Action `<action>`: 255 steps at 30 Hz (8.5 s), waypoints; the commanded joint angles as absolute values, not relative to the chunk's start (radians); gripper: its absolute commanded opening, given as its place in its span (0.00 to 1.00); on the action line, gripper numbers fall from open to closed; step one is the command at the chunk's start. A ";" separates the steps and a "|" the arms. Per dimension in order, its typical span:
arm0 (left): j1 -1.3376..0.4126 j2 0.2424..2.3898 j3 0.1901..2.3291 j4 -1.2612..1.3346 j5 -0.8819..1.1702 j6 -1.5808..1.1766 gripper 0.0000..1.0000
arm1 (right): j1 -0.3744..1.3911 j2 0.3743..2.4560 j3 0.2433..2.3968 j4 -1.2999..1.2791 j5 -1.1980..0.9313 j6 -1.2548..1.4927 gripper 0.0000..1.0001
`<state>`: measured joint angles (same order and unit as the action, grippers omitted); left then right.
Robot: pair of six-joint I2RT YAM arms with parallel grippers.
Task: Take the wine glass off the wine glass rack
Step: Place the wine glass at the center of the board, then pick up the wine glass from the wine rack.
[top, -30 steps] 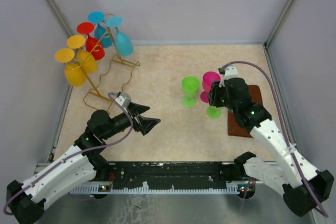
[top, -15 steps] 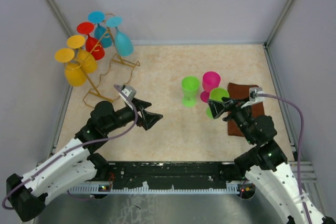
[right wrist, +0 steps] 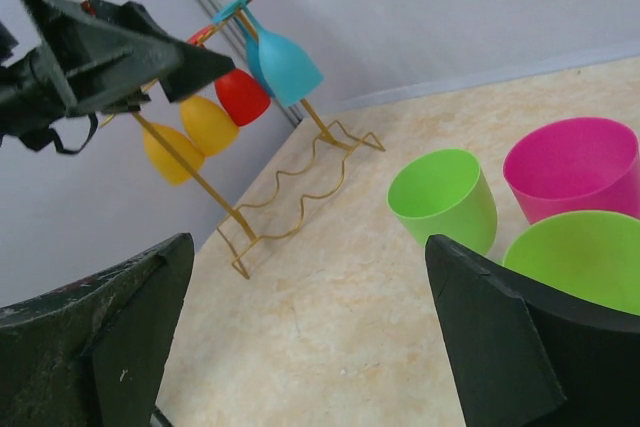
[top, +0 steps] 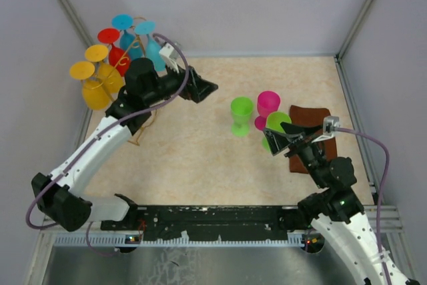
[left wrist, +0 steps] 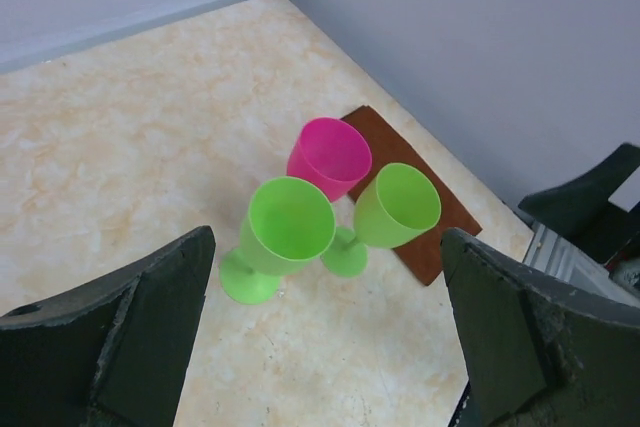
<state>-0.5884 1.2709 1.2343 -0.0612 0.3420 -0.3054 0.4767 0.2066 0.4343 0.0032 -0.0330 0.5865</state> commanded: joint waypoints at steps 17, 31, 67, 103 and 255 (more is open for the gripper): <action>-0.119 1.412 1.580 -0.074 0.516 -0.582 0.96 | 0.477 0.178 0.580 -0.155 -0.062 0.523 0.99; 0.027 1.558 1.732 -0.153 0.468 -0.632 0.81 | 0.477 0.178 0.595 -0.169 -0.068 0.548 0.99; 0.120 1.775 1.837 -0.152 0.475 -0.726 0.49 | 0.478 0.185 0.569 -0.182 -0.063 0.619 0.99; 0.120 1.820 1.764 -0.056 0.489 -0.816 0.40 | 0.477 0.184 0.568 -0.204 -0.055 0.618 0.99; 0.060 1.802 1.649 0.222 0.630 -1.184 0.00 | 0.477 0.156 0.592 -0.265 -0.001 0.630 0.99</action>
<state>0.0780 1.8030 1.6360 0.2379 0.6048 -1.2091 0.4767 0.1699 0.5392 -0.2855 -0.0193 0.6392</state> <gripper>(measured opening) 0.008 0.991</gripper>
